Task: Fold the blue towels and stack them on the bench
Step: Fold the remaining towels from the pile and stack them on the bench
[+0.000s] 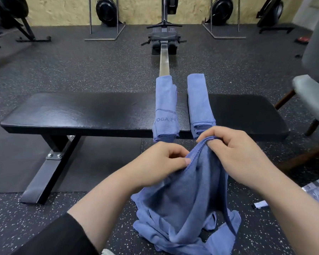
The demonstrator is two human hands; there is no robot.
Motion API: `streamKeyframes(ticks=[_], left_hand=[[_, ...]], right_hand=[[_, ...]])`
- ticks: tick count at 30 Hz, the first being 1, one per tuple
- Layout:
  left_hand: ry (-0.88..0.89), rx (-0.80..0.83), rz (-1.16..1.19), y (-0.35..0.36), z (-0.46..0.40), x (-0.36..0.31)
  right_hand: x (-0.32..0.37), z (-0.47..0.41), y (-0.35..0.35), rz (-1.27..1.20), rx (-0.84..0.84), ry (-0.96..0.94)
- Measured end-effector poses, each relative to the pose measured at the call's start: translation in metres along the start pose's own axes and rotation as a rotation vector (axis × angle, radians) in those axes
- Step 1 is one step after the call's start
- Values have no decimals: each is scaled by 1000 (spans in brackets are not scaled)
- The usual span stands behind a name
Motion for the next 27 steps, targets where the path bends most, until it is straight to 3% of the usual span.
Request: streamKeyframes(ticks=[3, 8, 12, 16, 20, 24, 27], left_hand=[[-90, 1, -111, 1, 1, 7], [-391, -168, -564, -22, 13, 37], [-562, -294, -551, -55, 35, 49], [-401, -390, -118, -68, 56, 39], [-237, -469, 140, -68, 71, 19], [-115, -440, 443, -66, 78, 8], [-67, -366, 312, -67, 85, 8]], right_hand=[[1, 3, -5, -28, -82, -3], [-2, 8, -27, -76, -298, -24], [-18, 13, -50, -88, -394, 33], [-32, 18, -57, 4, -314, 88], [-47, 21, -54, -28, -277, 152], [-43, 22, -50, -385, -294, 104], [-37, 27, -49, -499, -289, 68]])
Point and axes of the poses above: each hand's wrist, its own z-axis away from the middle knuckle, its own y-axis out of the palm, x = y × z, the point moved 3 cm from there along -z, towards the middle knuckle, and after that the axes turned 14 degrees about x, right-handed, at the moved point
